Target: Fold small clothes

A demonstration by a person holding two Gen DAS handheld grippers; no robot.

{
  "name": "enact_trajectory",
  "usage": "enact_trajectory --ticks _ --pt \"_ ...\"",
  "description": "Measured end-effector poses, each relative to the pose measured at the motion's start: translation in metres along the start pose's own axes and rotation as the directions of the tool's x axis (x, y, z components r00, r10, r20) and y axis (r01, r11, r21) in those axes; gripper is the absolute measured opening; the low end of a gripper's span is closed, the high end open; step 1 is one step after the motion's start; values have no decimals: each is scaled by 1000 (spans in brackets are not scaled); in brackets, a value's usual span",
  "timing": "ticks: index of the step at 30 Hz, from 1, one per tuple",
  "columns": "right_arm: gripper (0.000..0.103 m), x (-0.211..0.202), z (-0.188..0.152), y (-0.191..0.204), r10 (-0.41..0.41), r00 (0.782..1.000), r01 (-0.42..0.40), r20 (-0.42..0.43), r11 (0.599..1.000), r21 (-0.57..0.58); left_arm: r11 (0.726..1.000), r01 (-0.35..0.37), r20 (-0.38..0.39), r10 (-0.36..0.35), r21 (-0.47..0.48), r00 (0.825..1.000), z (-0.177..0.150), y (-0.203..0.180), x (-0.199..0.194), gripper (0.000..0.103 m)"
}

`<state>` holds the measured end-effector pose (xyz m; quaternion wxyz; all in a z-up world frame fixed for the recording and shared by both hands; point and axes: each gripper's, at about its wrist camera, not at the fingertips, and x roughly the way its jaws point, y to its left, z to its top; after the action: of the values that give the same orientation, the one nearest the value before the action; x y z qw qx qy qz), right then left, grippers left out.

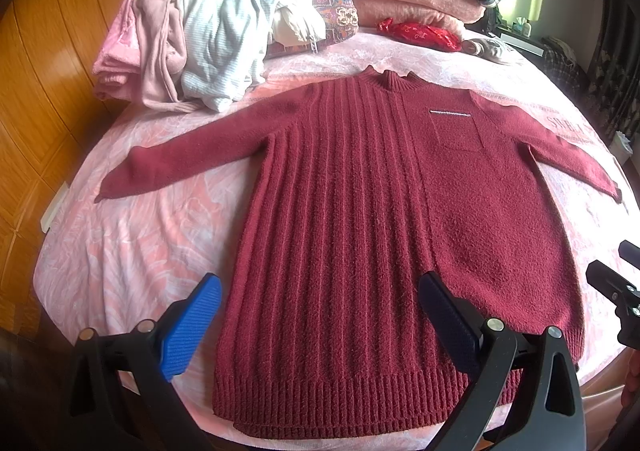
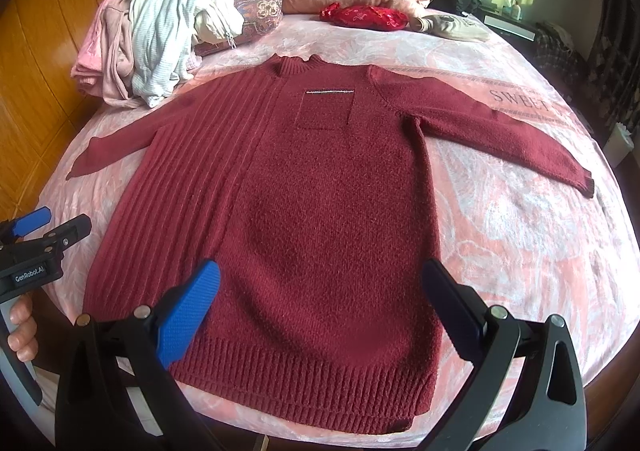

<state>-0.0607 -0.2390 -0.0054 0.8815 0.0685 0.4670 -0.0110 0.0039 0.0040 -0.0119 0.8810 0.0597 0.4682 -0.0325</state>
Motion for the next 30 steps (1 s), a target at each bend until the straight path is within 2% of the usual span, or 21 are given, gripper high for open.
enact_trajectory --ticks 5,8,11,15,18,25,27,28,30 --pt "100 0 13 -10 25 1000 -25 -3 1000 18 1000 -4 -4 4 2 1000 5 -3 -5 99" --pt "100 -3 34 -34 -34 999 33 31 999 36 1000 -23 -12 23 18 1000 22 -18 1 99" --pt "100 -7 59 -83 -90 994 82 58 988 128 998 -51 -12 51 23 999 55 -45 10 99" --pt "100 -4 86 -167 -149 988 132 44 955 267 1000 25 41 -25 -17 999 97 -78 18 99" --pt "100 10 103 -231 -190 982 183 -6 937 298 999 40 65 -42 33 997 128 -124 32 99" --pt "100 67 103 -365 -126 980 176 -155 911 373 986 158 110 -163 49 980 194 -230 63 99" --pt "100 80 102 -389 -127 977 184 -169 904 385 985 166 34 -168 53 985 197 -255 91 99" --pt "100 87 102 -406 -126 977 188 -175 894 406 987 146 -1 -146 74 989 192 -267 113 99" --pt "100 100 99 -437 -120 977 190 -179 868 458 988 131 -6 -131 86 991 192 -287 134 99"
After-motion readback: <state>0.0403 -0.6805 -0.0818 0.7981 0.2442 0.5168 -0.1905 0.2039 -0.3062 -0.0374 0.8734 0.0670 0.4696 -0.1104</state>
